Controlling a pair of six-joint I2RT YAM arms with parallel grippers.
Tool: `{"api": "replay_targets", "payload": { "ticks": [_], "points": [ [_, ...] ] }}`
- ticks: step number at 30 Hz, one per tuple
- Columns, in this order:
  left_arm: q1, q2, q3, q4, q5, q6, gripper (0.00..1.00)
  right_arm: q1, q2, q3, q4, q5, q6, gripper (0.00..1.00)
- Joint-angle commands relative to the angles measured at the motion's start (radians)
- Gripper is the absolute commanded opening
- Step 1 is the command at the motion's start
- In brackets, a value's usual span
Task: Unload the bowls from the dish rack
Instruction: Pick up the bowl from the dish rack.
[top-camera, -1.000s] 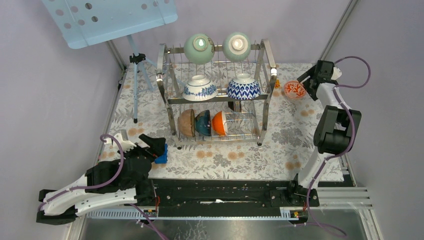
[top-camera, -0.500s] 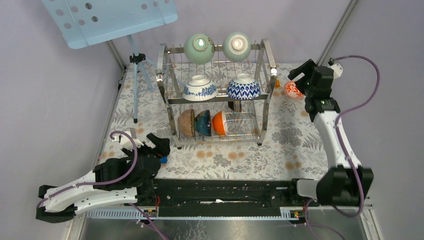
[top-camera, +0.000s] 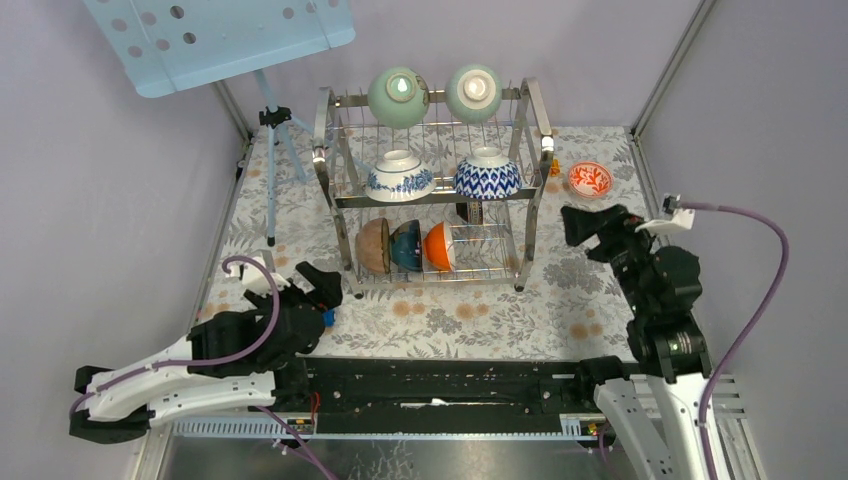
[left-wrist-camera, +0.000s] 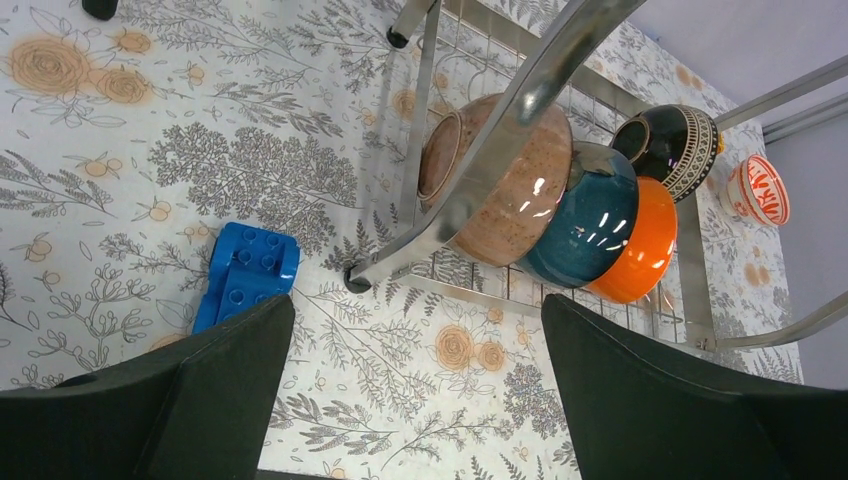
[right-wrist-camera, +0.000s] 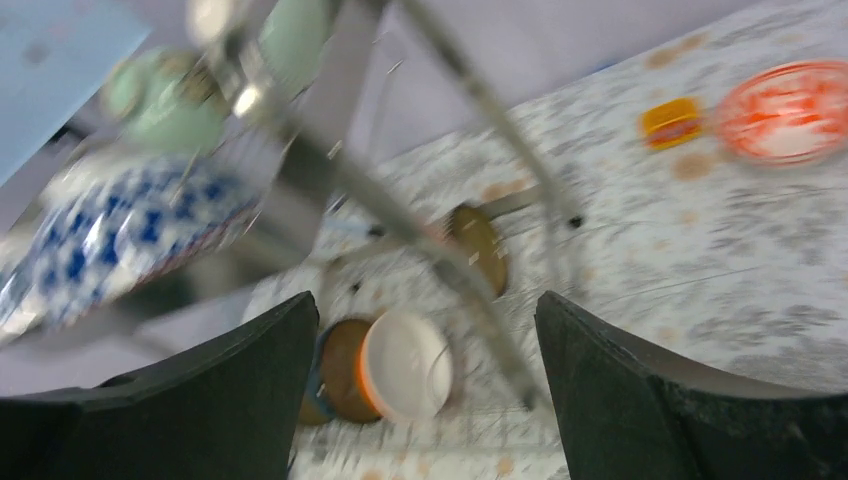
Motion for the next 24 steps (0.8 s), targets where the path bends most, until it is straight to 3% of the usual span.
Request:
{"api": "replay_targets", "payload": {
  "ticks": [1,4,8,15,24],
  "points": [
    [-0.003,0.024,0.044,0.078,-0.046,0.072,0.99,0.046,-0.096,-0.125,0.018,-0.399,-0.012,0.86],
    [-0.003,0.022,0.024,0.164,-0.016,0.148,0.99,0.072,-0.16,-0.214,0.061,-0.542,0.018,0.86],
    [-0.003,0.032,-0.007,0.223,0.019,0.18,0.99,0.109,-0.227,-0.291,0.051,-0.593,0.009,0.86],
    [-0.003,0.092,-0.025,0.232,0.038,0.131,0.99,0.168,-0.244,-0.311,0.044,-0.593,-0.027,0.84],
    [-0.003,0.166,-0.017,0.25,0.065,0.114,0.99,0.239,-0.12,-0.275,0.027,-0.554,-0.099,0.82]
  ]
}}
